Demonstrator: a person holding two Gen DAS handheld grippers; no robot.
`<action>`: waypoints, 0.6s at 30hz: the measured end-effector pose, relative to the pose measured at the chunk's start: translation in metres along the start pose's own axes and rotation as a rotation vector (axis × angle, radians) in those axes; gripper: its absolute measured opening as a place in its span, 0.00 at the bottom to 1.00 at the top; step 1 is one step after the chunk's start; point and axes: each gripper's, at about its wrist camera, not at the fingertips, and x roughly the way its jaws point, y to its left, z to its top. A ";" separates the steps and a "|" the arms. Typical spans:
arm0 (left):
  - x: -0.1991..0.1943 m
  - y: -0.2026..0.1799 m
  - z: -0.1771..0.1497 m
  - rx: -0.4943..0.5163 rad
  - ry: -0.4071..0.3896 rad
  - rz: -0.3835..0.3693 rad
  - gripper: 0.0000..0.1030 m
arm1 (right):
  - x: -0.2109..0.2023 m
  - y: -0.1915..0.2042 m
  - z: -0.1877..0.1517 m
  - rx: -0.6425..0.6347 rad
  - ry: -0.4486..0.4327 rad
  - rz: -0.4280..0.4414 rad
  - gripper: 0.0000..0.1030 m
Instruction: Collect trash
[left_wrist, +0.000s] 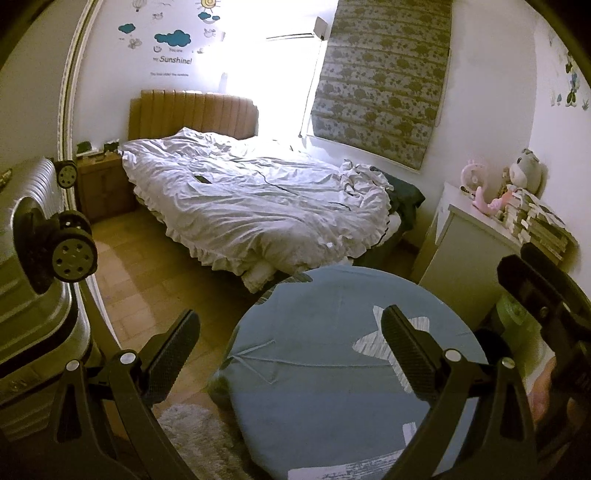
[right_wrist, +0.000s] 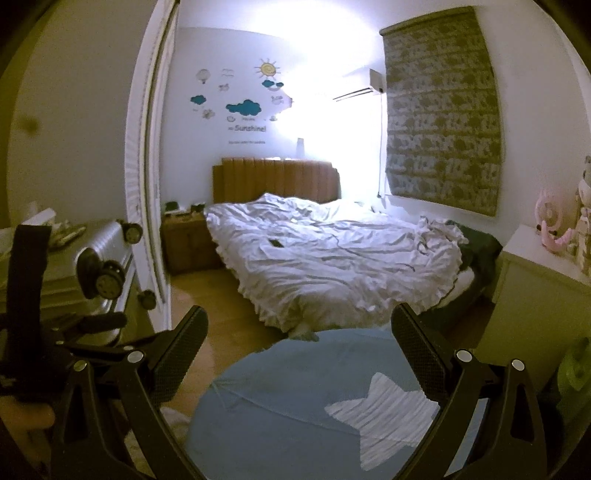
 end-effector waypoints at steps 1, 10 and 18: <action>0.000 0.002 0.001 0.000 -0.002 0.001 0.95 | 0.000 0.001 0.001 -0.003 -0.001 -0.001 0.95; -0.001 0.004 0.007 0.014 -0.006 0.000 0.95 | 0.000 0.004 0.005 -0.010 -0.005 -0.009 0.95; -0.003 -0.010 0.009 0.056 -0.005 -0.021 0.95 | -0.012 -0.008 0.005 0.029 -0.027 -0.027 0.95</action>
